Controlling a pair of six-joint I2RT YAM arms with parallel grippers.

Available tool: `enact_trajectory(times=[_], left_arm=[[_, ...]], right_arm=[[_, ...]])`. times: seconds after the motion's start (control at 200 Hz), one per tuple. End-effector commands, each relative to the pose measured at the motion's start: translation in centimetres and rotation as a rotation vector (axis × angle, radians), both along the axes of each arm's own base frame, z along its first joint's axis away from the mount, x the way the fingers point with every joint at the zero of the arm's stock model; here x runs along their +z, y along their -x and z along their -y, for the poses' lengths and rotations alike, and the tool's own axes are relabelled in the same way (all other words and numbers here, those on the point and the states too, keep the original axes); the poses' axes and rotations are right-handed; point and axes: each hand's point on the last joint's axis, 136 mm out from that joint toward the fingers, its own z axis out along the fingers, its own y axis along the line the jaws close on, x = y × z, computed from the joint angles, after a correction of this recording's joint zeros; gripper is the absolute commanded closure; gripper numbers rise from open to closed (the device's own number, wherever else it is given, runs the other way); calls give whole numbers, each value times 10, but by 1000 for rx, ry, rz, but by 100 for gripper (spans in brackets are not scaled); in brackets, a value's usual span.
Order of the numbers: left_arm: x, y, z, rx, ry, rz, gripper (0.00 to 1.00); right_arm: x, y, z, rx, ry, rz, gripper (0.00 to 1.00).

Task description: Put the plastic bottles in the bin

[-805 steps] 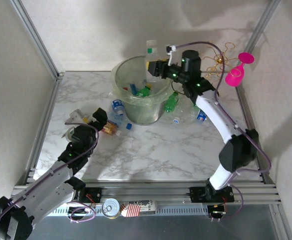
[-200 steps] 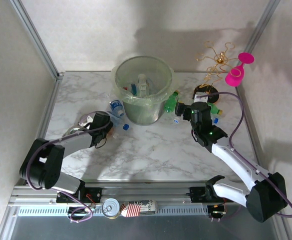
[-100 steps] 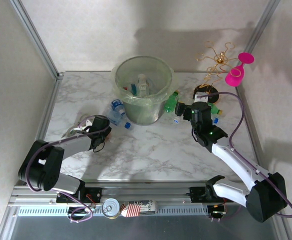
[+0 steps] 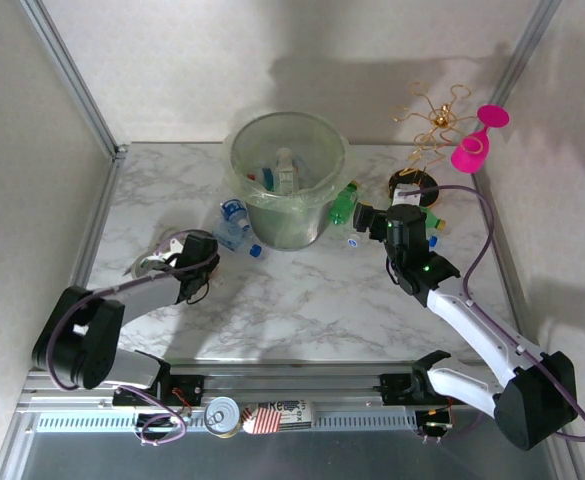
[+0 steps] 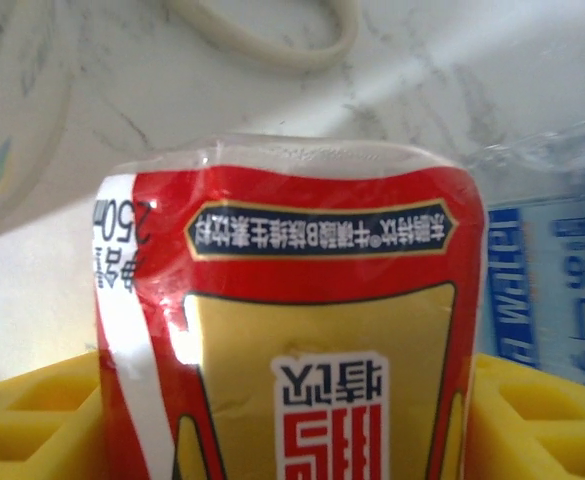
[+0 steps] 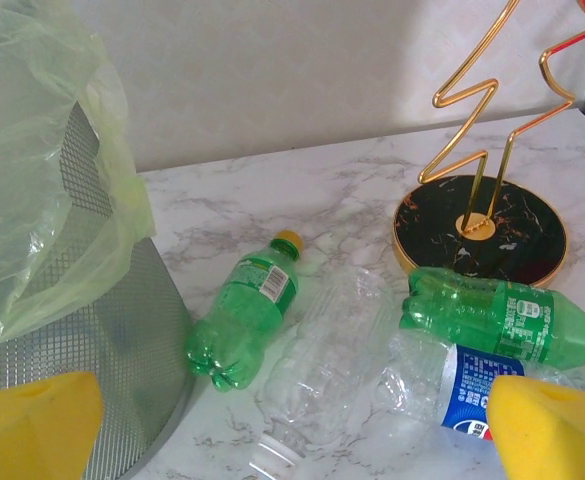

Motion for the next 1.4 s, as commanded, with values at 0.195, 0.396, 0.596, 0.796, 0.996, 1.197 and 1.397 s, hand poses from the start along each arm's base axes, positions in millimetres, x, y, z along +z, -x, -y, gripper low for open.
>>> enact_trajectory(times=[0.195, 0.396, 0.596, 0.796, 0.996, 1.197, 1.397], left_arm=[[113, -10, -17, -4, -62, 357, 57], [215, 1, -20, -56, -86, 691, 62], [299, 10, -10, -131, -87, 935, 66], [364, -8, 43, -412, -88, 1076, 67], [395, -50, 93, -621, -93, 1054, 67], [378, -106, 149, -776, -98, 885, 66], [343, -141, 201, -868, -204, 738, 66]], right_arm=[[-11, -2, 1, -11, -24, -16, 1], [-20, -2, -4, 6, -46, -32, 1], [-25, -2, -9, 26, -78, -36, 1], [-33, 0, -13, 45, -98, -57, 1], [-34, 4, -11, 45, -104, -61, 1], [-31, 7, -9, 42, -109, -56, 1], [-29, 9, -8, 40, -109, -57, 1]])
